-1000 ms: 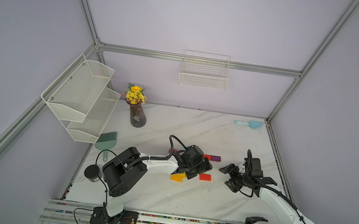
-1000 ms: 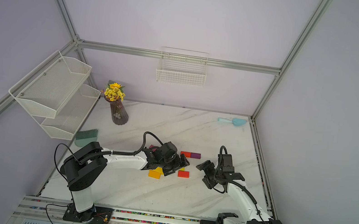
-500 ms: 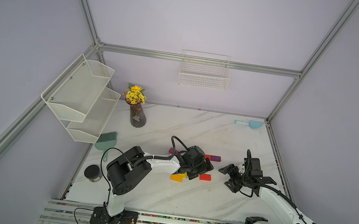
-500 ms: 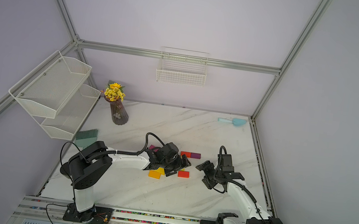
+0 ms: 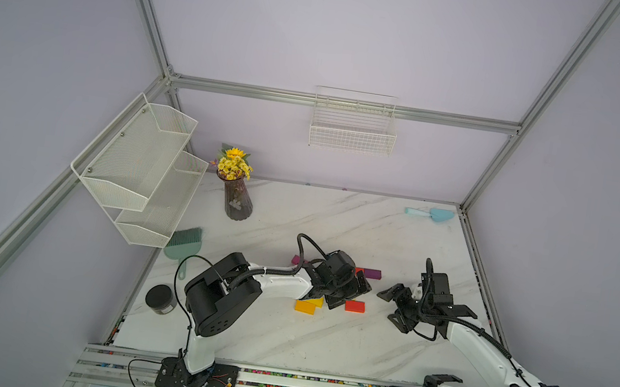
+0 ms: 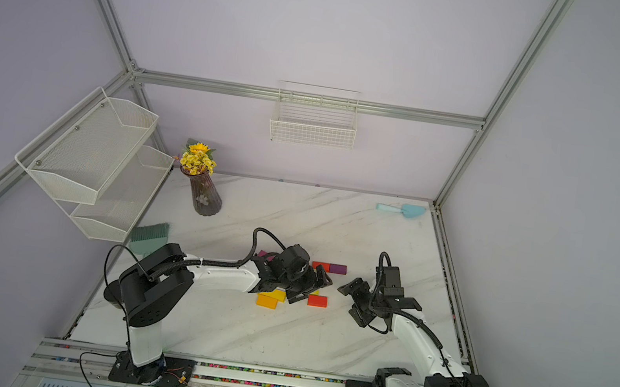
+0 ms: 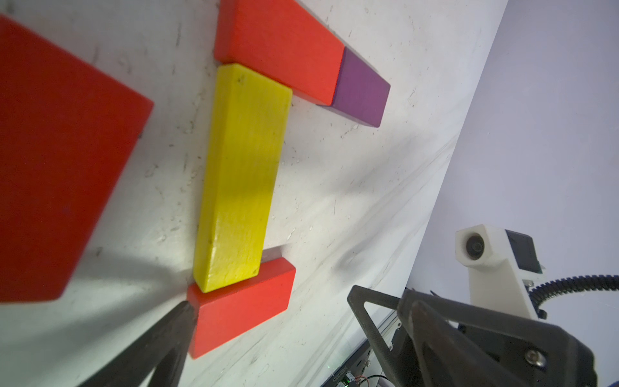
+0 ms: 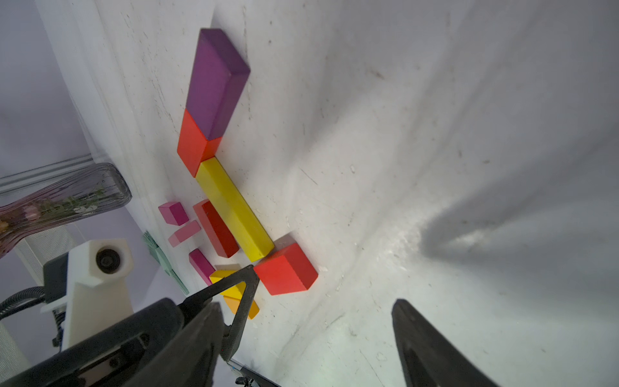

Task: Assemble the letter c with building blocks
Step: Assemble the building block at the center of the board, then pick up the building block from the center of the board.

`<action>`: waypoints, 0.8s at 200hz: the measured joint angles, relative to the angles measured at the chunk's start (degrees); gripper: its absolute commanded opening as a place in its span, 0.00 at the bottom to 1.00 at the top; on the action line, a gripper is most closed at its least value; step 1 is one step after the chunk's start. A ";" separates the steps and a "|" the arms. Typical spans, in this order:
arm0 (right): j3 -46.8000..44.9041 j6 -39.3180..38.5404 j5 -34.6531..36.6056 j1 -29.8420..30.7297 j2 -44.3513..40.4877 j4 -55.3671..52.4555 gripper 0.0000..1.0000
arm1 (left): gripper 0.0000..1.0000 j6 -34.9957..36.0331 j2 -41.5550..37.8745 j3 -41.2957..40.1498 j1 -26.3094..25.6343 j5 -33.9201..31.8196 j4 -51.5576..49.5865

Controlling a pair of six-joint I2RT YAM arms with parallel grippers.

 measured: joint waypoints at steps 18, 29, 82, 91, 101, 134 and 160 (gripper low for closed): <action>0.00 0.00 0.00 -0.11 0.00 0.02 0.81 | 1.00 0.00 0.17 0.00 0.00 0.11 0.09; 0.00 0.00 0.00 -0.22 0.00 0.00 0.81 | 1.00 0.00 0.28 0.00 0.00 0.13 0.15; 0.11 -0.20 -0.07 -0.24 0.00 -0.02 0.81 | 1.00 0.04 0.24 0.00 0.00 0.04 0.04; 0.33 -0.33 -0.09 -0.24 0.00 -0.11 0.81 | 1.00 0.09 0.04 0.00 0.00 -0.15 -0.35; 0.94 -0.57 -0.13 -0.24 0.02 -0.35 0.81 | 1.00 0.39 -0.46 0.00 0.00 -0.42 -1.11; 5.75 -3.82 -0.28 -0.26 1.14 -2.78 0.81 | 1.00 1.97 -5.03 0.00 0.35 -2.47 -5.55; 9.62 -6.54 -1.44 -0.22 3.67 -3.78 0.79 | 1.00 3.69 -10.56 -0.07 1.73 -4.39 -10.10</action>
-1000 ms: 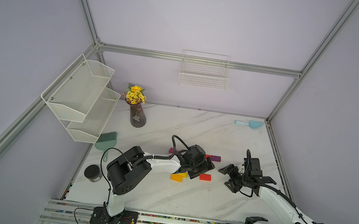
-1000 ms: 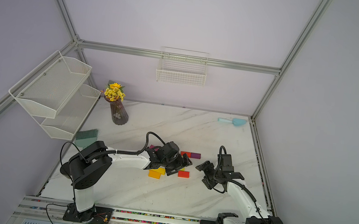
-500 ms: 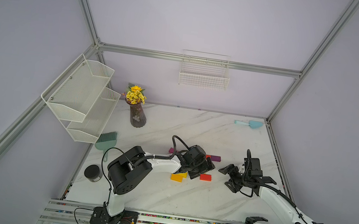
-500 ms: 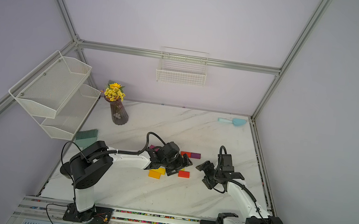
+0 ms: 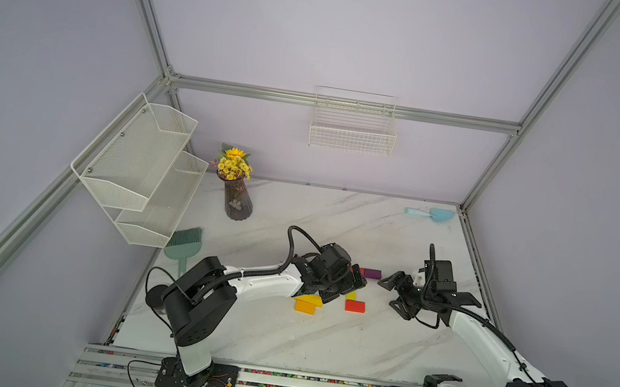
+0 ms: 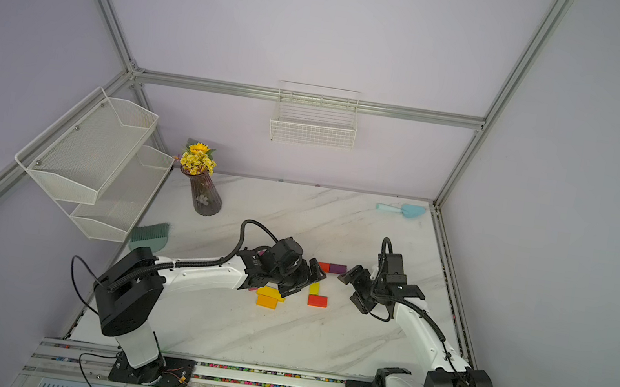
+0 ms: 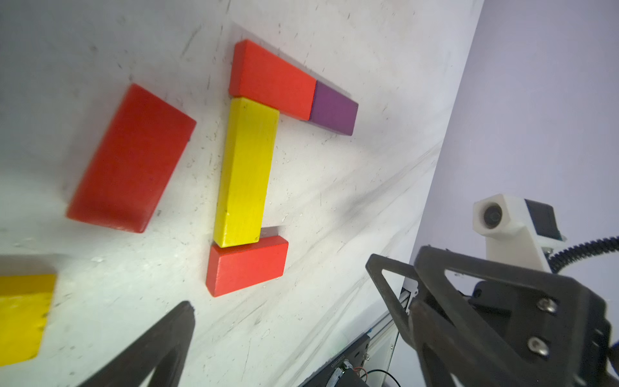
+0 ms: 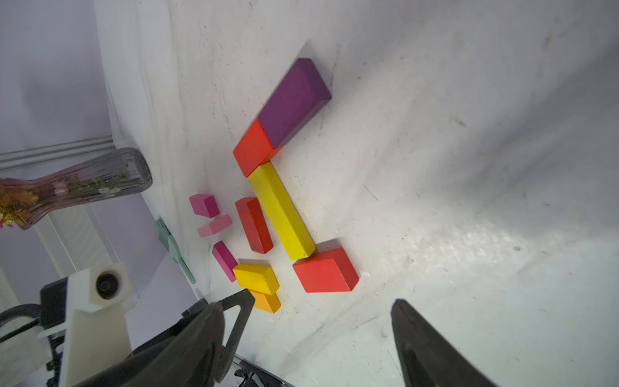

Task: Assemble the letter c with building blocks
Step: Pick up the building block from the center of the board.

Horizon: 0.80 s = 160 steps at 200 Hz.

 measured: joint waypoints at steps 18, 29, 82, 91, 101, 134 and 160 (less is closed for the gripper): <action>2.08 -1.27 -0.26 0.83 1.60 -0.55 0.78 | 1.00 1.62 -4.20 -0.33 2.05 -1.49 -3.34; 3.23 -1.57 -0.11 2.08 2.32 -0.87 0.78 | 1.00 2.67 -6.82 -0.98 3.67 -2.27 -5.25; 9.94 0.22 5.29 16.39 7.96 -0.28 0.75 | 1.00 8.90 -17.64 -4.11 14.16 -4.31 -15.58; 11.23 0.94 6.69 18.95 10.01 0.11 0.73 | 1.00 10.08 -19.43 -4.17 15.85 -4.96 -17.18; 13.07 1.92 8.22 21.57 12.81 0.37 0.72 | 1.00 11.13 -21.64 -4.46 17.35 -5.92 -18.80; 20.59 4.20 14.14 28.50 22.58 0.35 0.70 | 1.00 13.40 -29.68 -8.96 21.40 -7.58 -21.53; 28.26 5.20 19.58 32.81 29.46 -1.57 0.68 | 1.00 14.12 -34.25 -13.42 25.90 -7.37 -22.88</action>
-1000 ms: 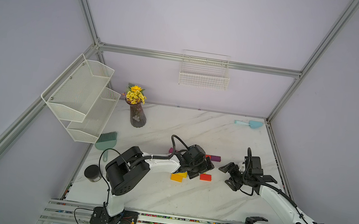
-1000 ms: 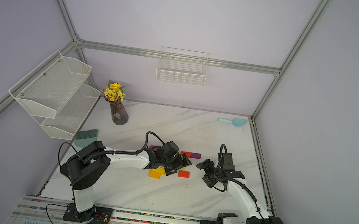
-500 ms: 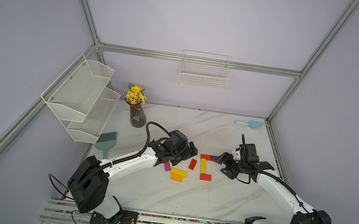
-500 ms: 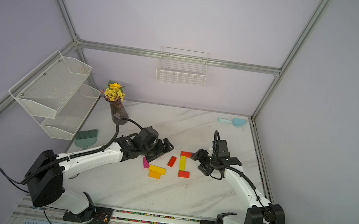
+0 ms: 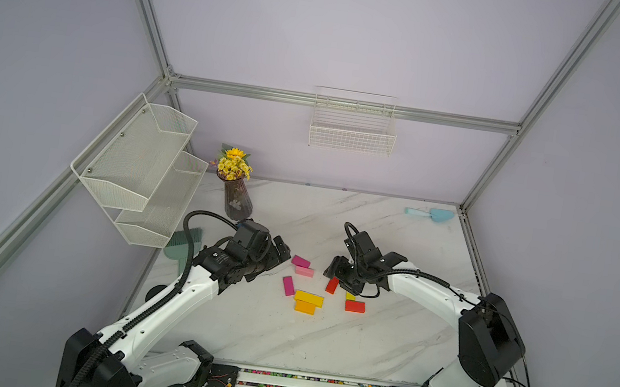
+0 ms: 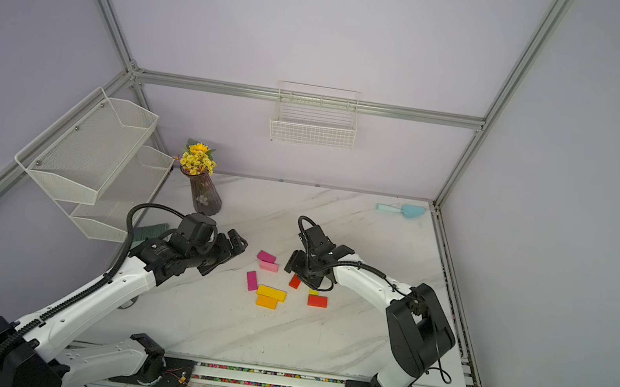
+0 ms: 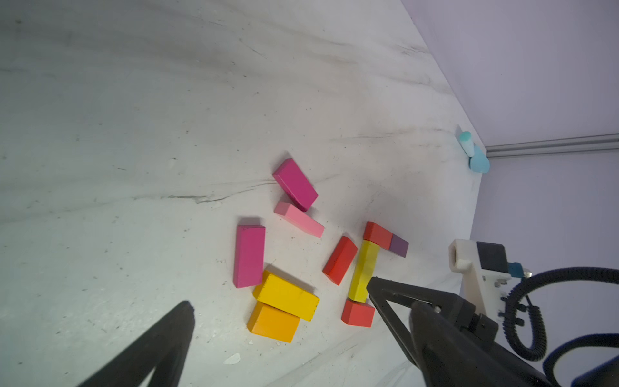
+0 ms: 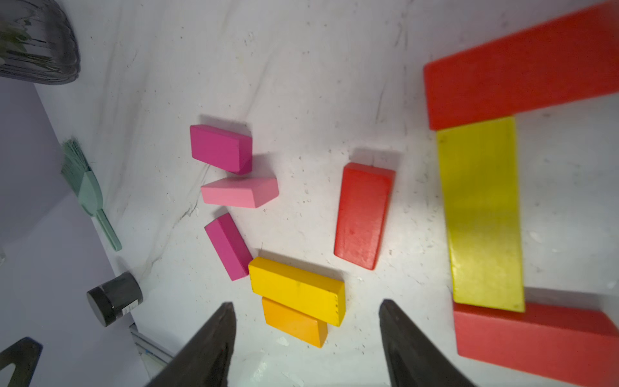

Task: Assemble the letter c with building blocks
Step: Pick up the building block from the center of the board.

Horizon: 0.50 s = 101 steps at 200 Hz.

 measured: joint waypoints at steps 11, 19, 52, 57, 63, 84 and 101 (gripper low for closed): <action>3.06 0.17 2.16 1.40 2.58 -1.36 0.68 | 1.00 0.72 -1.20 -1.22 1.99 0.46 -0.79; 4.98 0.31 3.76 2.23 4.26 -2.43 0.68 | 1.00 1.14 -1.81 -1.79 3.19 0.87 -1.16; 10.73 1.27 9.09 4.70 10.27 -6.73 0.67 | 1.00 4.00 -2.21 -2.14 7.21 4.02 -2.16; 11.28 1.38 9.66 4.94 10.99 -7.34 0.66 | 1.00 4.42 -2.12 -2.16 7.67 4.70 -2.23; 11.93 1.49 10.38 5.22 11.85 -8.02 0.66 | 1.00 4.90 -1.97 -2.14 8.31 5.57 -2.27; 13.88 1.88 12.81 5.99 14.29 -10.64 0.66 | 1.00 6.27 -0.76 -2.14 10.03 8.59 -2.36; 14.29 2.38 14.38 6.27 15.15 -12.02 0.66 | 1.00 6.73 0.26 -2.14 10.86 10.62 -2.47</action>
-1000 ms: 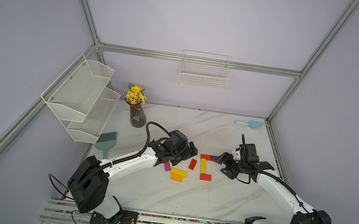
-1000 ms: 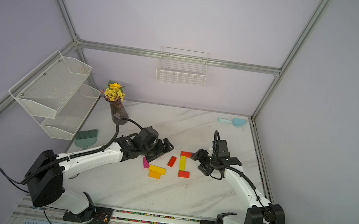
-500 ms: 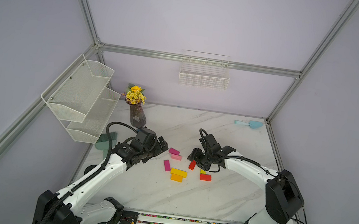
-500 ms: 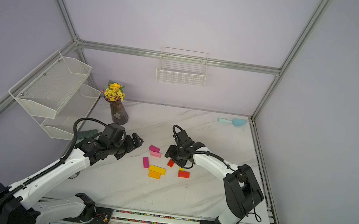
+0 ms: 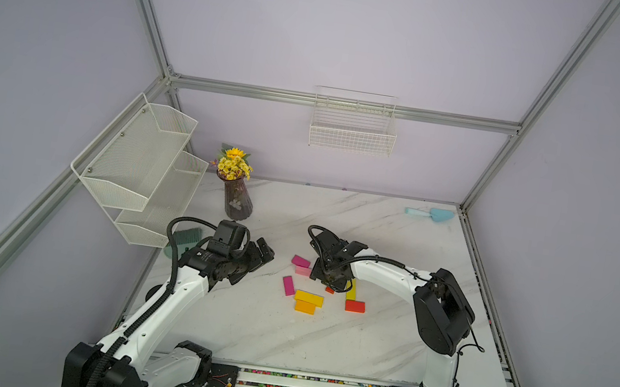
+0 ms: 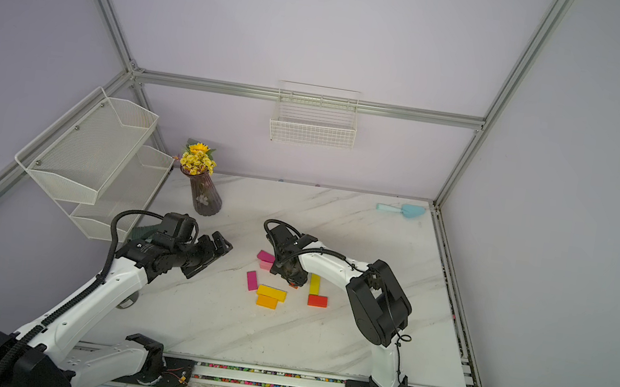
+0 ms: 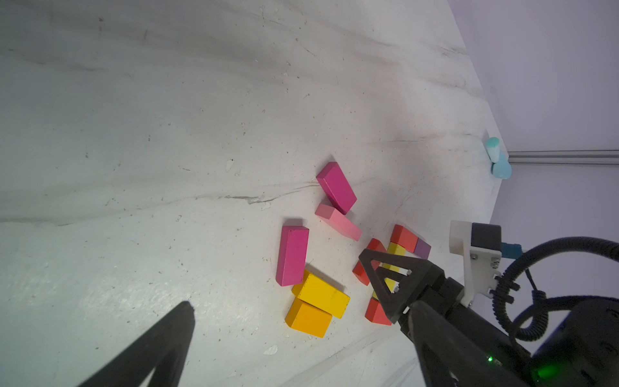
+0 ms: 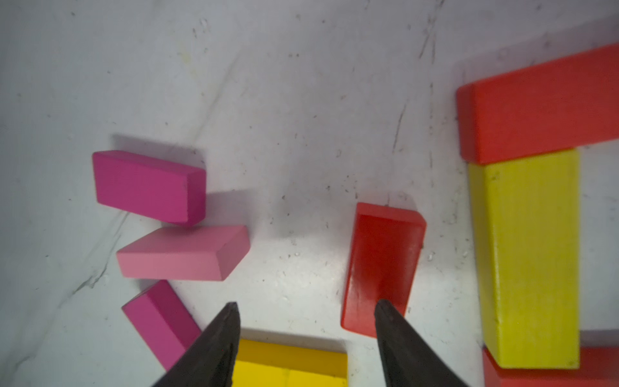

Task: Assemble the letter c with building blocks
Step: Pick up the building block from the center of the board.

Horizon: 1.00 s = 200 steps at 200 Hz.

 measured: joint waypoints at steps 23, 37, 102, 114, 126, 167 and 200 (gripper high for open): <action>0.02 0.52 1.64 0.24 0.07 -1.49 0.66 | 1.00 0.42 1.33 0.00 0.63 2.40 -0.07; 0.02 0.74 2.32 0.33 0.07 -2.14 0.66 | 1.00 0.70 2.08 0.00 0.81 3.43 -0.13; 0.85 1.27 2.89 0.46 1.20 -2.69 0.65 | 1.00 1.60 4.04 0.02 1.33 7.34 -0.63; 1.16 1.31 2.91 0.46 1.90 -2.80 0.65 | 1.00 1.62 4.04 0.02 1.42 7.69 -0.61; 1.33 1.36 2.89 0.46 2.60 -2.82 0.65 | 1.00 1.64 4.04 0.04 1.44 7.96 -0.61; 1.42 1.40 2.95 0.46 4.04 -3.19 0.65 | 1.00 1.68 4.04 0.70 1.49 8.68 -0.37; 1.99 1.55 3.19 0.46 4.46 -3.72 0.60 | 1.00 1.68 4.09 0.90 1.62 9.51 0.17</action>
